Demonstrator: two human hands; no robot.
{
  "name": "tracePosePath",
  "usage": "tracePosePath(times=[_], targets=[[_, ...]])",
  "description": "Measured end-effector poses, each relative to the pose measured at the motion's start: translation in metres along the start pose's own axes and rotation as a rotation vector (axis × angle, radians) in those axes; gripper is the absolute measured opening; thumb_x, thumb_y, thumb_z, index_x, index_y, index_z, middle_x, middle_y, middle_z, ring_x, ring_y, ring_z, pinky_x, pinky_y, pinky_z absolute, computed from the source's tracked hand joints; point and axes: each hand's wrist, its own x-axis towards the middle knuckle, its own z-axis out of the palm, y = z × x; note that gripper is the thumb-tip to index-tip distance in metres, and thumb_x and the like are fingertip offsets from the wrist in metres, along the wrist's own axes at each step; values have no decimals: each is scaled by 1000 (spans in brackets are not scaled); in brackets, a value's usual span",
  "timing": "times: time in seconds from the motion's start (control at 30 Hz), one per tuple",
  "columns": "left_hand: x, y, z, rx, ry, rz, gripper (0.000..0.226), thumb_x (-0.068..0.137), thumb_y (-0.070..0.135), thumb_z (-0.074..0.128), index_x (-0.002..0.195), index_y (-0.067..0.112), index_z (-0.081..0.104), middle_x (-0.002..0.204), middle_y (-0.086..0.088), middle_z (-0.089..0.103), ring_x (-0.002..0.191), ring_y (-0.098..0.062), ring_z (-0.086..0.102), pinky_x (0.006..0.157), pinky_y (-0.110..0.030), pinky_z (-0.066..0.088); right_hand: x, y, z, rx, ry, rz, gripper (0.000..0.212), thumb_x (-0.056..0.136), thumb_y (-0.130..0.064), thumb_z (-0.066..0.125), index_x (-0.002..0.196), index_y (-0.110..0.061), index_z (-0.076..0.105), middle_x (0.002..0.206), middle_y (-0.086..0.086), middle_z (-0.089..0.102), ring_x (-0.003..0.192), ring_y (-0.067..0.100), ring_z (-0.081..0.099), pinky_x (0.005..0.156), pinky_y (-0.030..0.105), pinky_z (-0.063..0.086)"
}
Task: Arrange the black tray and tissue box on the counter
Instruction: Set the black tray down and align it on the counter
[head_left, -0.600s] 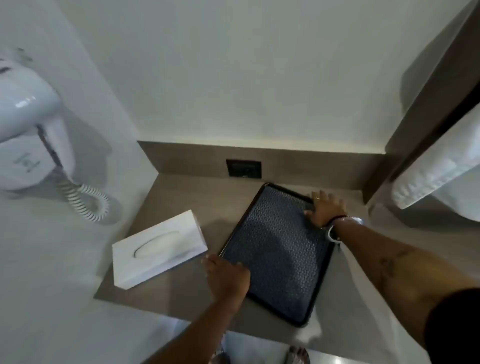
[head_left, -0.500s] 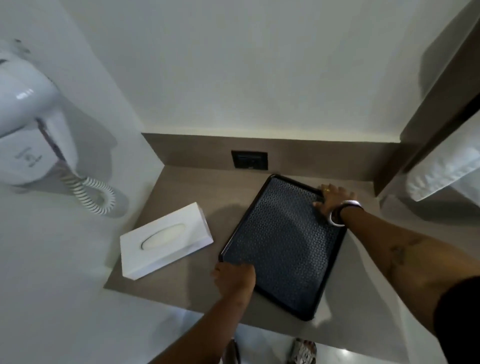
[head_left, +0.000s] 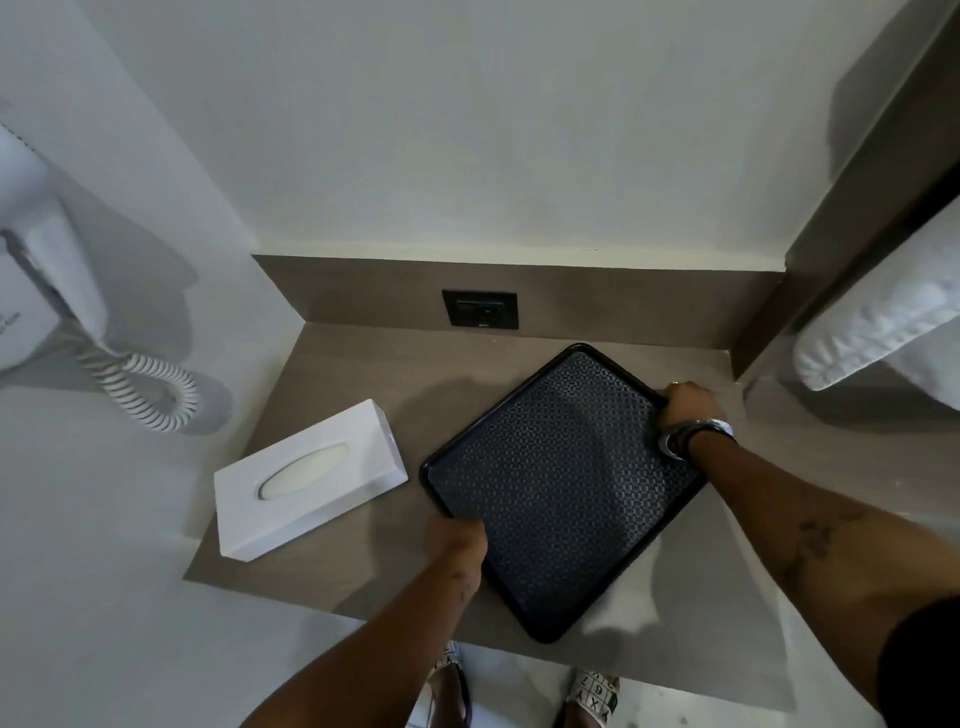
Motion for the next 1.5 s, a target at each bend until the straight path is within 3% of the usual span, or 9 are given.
tracePosePath(times=[0.13, 0.3, 0.43, 0.8, 0.97, 1.07, 1.23, 1.37, 1.5], targets=[[17, 18, -10, 54, 36, 153, 30, 96, 19, 56, 118, -2, 56, 124, -21, 60, 100, -30, 58, 86, -37, 47, -31, 20, 5, 246, 56, 175, 4, 78, -10, 61, 77, -9, 65, 94, 23, 68, 82, 37, 63, 71, 34, 49], [39, 47, -27, 174, -2, 371, 23, 93, 7, 51, 70, 11, 49, 92, -19, 64, 85, -35, 62, 70, -35, 45, -83, 44, 27, 411, 43, 321, 12, 76, -16, 70, 86, -10, 74, 90, 19, 73, 81, 35, 65, 75, 34, 51], [43, 65, -33, 273, -28, 491, 9, 88, 7, 59, 86, 1, 67, 97, -17, 69, 97, -36, 65, 73, -32, 44, -121, 42, 40, 491, 69, 391, 13, 78, -14, 66, 87, -15, 75, 91, 17, 74, 82, 33, 66, 81, 38, 54], [62, 63, -42, 396, -53, 617, 18, 87, -1, 50, 90, -14, 62, 101, -30, 67, 96, -42, 64, 79, -47, 53, -143, 22, 63, 553, 138, 464, 22, 86, -6, 64, 106, -4, 72, 105, 21, 72, 100, 38, 64, 89, 36, 48], [60, 56, -38, 349, -77, 666, 23, 81, -8, 51, 62, 5, 48, 79, -21, 62, 79, -33, 61, 62, -34, 42, -149, 23, 70, 525, 176, 428, 18, 85, -8, 64, 101, -4, 72, 101, 22, 72, 95, 40, 64, 84, 38, 49], [54, 52, -35, 443, -100, 690, 5, 81, -2, 55, 84, -1, 59, 98, -23, 64, 92, -37, 63, 75, -38, 50, -154, 25, 76, 504, 193, 389, 12, 85, -6, 63, 92, -4, 72, 94, 23, 72, 87, 39, 64, 77, 35, 47], [49, 31, -34, 738, -88, 758, 66, 92, 28, 59, 148, 3, 34, 148, -23, 35, 134, -39, 40, 111, -44, 39, -161, 26, 79, 483, 204, 361, 20, 91, -13, 61, 106, -2, 69, 110, 24, 66, 99, 40, 60, 85, 35, 46], [39, -4, -43, 885, -35, 1101, 77, 97, 48, 45, 154, 3, 20, 164, -21, 10, 152, -35, 13, 124, -47, 11, -186, 12, 77, 231, 304, 265, 46, 93, -30, 61, 127, 0, 56, 124, 26, 55, 110, 43, 50, 91, 50, 45], [30, -56, -55, 1003, -131, 1426, 80, 95, 55, 39, 155, 6, 22, 165, -16, 8, 154, -29, 9, 125, -43, 4, -234, -6, 93, 38, 363, -99, 57, 89, -43, 51, 132, -5, 55, 138, 23, 50, 121, 39, 48, 98, 53, 41]])
